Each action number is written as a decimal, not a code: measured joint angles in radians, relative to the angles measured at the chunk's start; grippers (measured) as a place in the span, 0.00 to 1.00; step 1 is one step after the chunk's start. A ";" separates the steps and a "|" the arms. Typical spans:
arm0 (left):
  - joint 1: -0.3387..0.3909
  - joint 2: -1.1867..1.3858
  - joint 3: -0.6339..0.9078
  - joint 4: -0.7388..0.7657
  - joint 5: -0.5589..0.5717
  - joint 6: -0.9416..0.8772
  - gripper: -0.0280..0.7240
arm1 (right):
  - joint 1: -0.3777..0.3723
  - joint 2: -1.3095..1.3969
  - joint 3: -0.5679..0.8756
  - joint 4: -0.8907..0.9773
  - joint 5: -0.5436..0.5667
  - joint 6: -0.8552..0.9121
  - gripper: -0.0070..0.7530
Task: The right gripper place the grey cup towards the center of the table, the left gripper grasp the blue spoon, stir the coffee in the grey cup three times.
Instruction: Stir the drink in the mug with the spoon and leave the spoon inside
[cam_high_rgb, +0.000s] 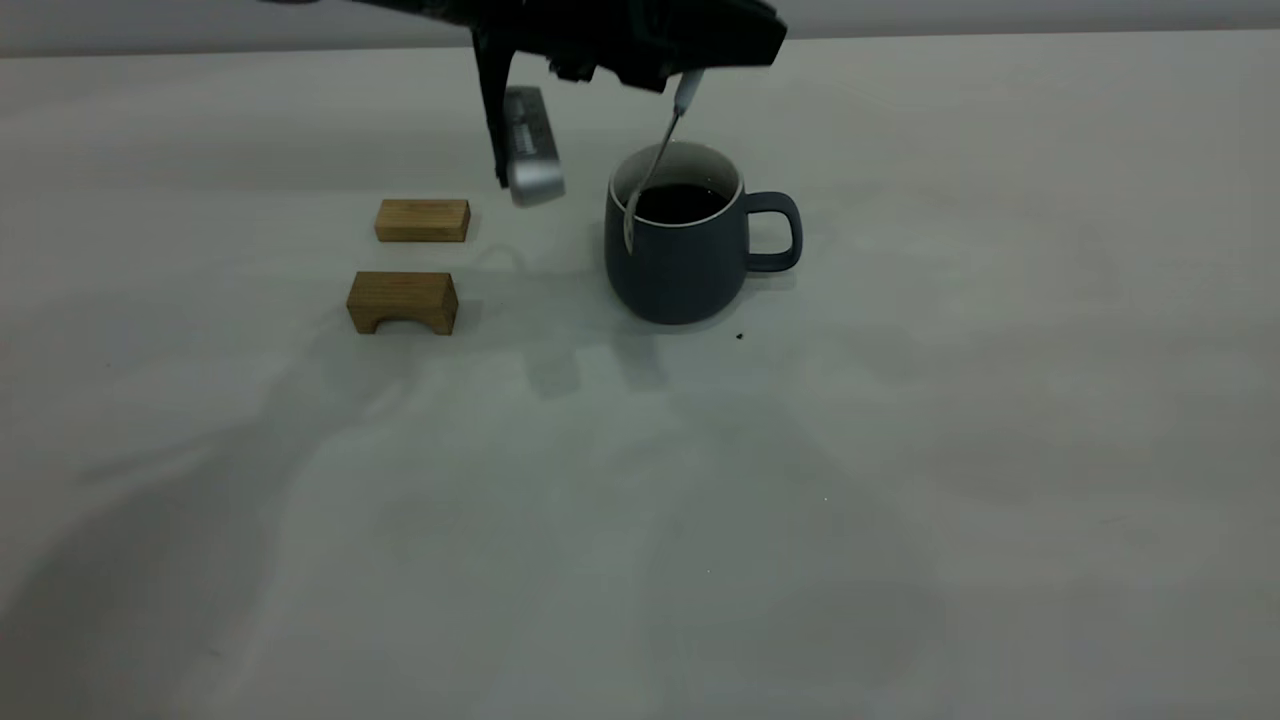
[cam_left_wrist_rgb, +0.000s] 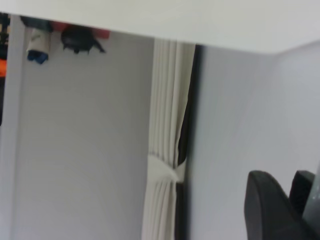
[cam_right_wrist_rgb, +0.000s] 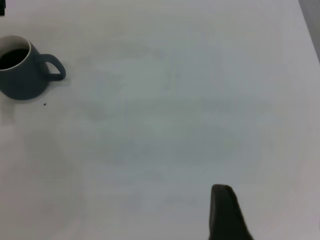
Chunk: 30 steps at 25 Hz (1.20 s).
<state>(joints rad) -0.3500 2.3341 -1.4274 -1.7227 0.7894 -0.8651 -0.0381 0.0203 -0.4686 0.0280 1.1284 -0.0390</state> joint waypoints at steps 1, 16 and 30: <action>0.000 0.000 -0.012 0.000 0.012 0.000 0.22 | 0.000 0.000 0.000 0.000 0.000 0.000 0.64; 0.000 0.067 -0.050 -0.009 -0.011 0.005 0.22 | 0.000 0.000 0.000 0.000 0.000 0.000 0.64; 0.045 0.111 -0.059 -0.011 -0.103 0.004 0.22 | 0.000 0.000 0.000 0.000 0.000 0.000 0.64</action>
<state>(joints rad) -0.3045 2.4446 -1.4865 -1.7334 0.6863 -0.8608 -0.0381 0.0203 -0.4686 0.0280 1.1284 -0.0390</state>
